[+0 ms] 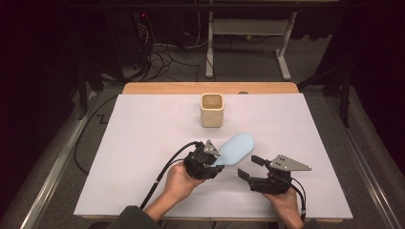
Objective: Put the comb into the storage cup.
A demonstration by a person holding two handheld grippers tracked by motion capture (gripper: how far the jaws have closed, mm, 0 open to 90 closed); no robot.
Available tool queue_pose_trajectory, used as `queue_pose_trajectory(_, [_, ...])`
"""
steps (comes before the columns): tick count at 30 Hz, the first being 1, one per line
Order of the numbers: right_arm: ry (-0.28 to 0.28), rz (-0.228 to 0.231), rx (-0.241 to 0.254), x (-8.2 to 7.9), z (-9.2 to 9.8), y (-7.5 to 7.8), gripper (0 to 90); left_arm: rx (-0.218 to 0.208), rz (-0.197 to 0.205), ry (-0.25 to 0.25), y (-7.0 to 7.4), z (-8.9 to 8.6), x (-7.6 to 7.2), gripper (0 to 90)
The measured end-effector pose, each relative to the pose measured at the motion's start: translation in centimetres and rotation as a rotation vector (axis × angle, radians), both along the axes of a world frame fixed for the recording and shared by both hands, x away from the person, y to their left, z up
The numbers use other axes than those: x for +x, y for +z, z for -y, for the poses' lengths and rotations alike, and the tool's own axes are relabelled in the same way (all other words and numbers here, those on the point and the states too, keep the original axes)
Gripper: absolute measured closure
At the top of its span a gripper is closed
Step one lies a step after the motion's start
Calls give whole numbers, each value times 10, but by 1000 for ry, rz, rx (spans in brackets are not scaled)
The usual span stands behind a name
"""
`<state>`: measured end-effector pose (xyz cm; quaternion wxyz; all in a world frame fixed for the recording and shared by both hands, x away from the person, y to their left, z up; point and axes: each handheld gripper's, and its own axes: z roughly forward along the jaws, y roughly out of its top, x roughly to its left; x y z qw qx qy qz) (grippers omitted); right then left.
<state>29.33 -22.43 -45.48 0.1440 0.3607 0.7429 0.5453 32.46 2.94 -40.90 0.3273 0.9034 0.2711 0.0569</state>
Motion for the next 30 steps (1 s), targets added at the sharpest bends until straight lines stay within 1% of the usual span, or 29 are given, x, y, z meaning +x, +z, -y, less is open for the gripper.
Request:
queue_pose_trajectory(10, [0,-20,24,4,-2,1,233,1,3,-12,-2,7,-3,690])
queue_pose_trajectory(21, [-2,-56,66,9,-4,1,198,1,5,-16,-3,13,-4,689])
queue_pose_trajectory(24, [-6,-59,72,10,-5,1,187,2,10,-12,-3,15,-4,689])
queue_pose_trajectory(30, [-17,-82,87,12,-7,1,167,0,11,-14,-2,17,-5,689])
